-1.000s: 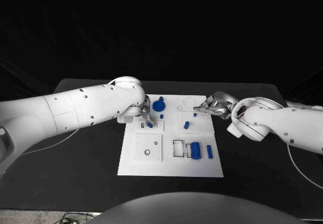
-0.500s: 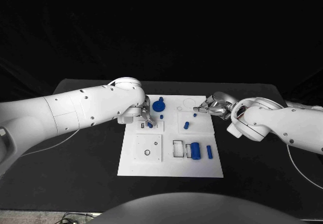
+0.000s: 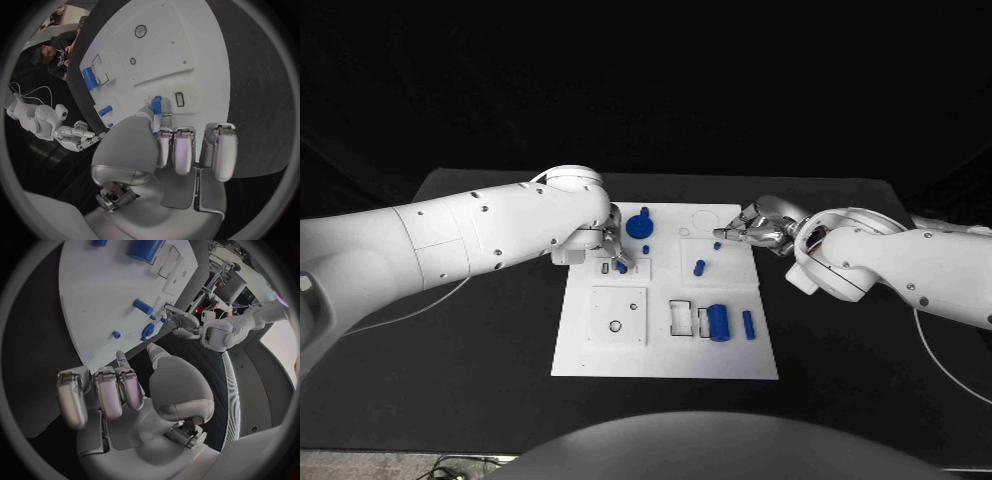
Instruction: Assemble the parts on the task board
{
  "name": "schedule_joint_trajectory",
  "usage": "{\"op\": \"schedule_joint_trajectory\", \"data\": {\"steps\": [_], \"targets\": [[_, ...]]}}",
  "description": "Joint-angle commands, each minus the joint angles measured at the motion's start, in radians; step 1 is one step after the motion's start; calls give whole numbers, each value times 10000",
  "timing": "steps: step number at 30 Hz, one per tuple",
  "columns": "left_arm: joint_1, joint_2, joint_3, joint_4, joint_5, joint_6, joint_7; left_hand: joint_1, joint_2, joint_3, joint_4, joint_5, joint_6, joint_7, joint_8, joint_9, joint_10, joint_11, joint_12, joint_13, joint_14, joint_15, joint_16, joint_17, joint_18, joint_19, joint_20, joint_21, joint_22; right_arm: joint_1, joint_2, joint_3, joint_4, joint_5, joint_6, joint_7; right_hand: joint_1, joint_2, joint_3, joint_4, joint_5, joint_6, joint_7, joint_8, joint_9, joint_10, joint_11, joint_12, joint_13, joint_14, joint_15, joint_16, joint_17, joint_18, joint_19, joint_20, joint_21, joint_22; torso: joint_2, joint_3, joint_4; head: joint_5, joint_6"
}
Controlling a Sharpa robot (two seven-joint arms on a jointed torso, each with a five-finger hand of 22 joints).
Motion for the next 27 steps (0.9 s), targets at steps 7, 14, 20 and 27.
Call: {"op": "schedule_joint_trajectory", "data": {"steps": [7, 14, 20, 27], "targets": [[-4, 9, 0, 6, -123, 114, -97, -1763, -556, -1031, 3, -745, 42, 132, -142, 9, 1088, 129, -37, 2613, 1054, 107, 26, 2629, -75, 1034, 26, 24, 2635, -5, 5, -1, 3, -94, 133, -4, 58, 42, -38, -1, 43, -13, 50, 35, 15, 1038, 81, 39, 2632, 1043, 86, 41, 2627, -68, 1047, 94, 45, 2629, -2, -5, 5, -4, 0], [-6, -24, 0, 43, -157, -7, -102, -2319, -661, -1413, 7, -852, 47, 152, -165, 54, 1088, 144, -37, 2613, 1054, 121, 26, 2629, -75, 1034, 33, 24, 2635, -6, 5, -1, -2, -95, 140, -13, 58, 42, -38, -1, 43, -13, 50, 35, 15, 1038, 81, 39, 2632, 1043, 86, 41, 2627, -68, 1047, 94, 45, 2629, 3, -2, 9, -4, 8], [-6, -119, 1, 139, -260, -354, -49, -2573, -468, -1556, 2, -855, 118, 136, -137, 102, 1088, 129, -37, 2613, 1054, 106, 26, 2629, -75, 1034, 55, 24, 2635, -12, 0, -1, -8, -95, 139, -7, 58, 42, -38, -1, 43, -13, 50, 35, 15, 1038, 81, 39, 2632, 1043, 86, 41, 2627, -68, 1047, 94, 45, 2629, 1, -2, 14, 4, 16], [-3, -394, 8, 408, -457, -1108, 271, -2741, -300, -1741, -3, -929, 232, 96, -88, 161, 1088, 91, -37, 2613, 1054, 65, 26, 2629, -75, 1034, 94, 24, 2635, -26, -3, -1, -19, -96, 126, 5, 58, 42, -38, -1, 43, -13, 50, 35, 15, 1038, 81, 39, 2632, 1043, 86, 41, 2627, -68, 1047, 94, 45, 2629, -6, -3, 17, 33, 76]]}}
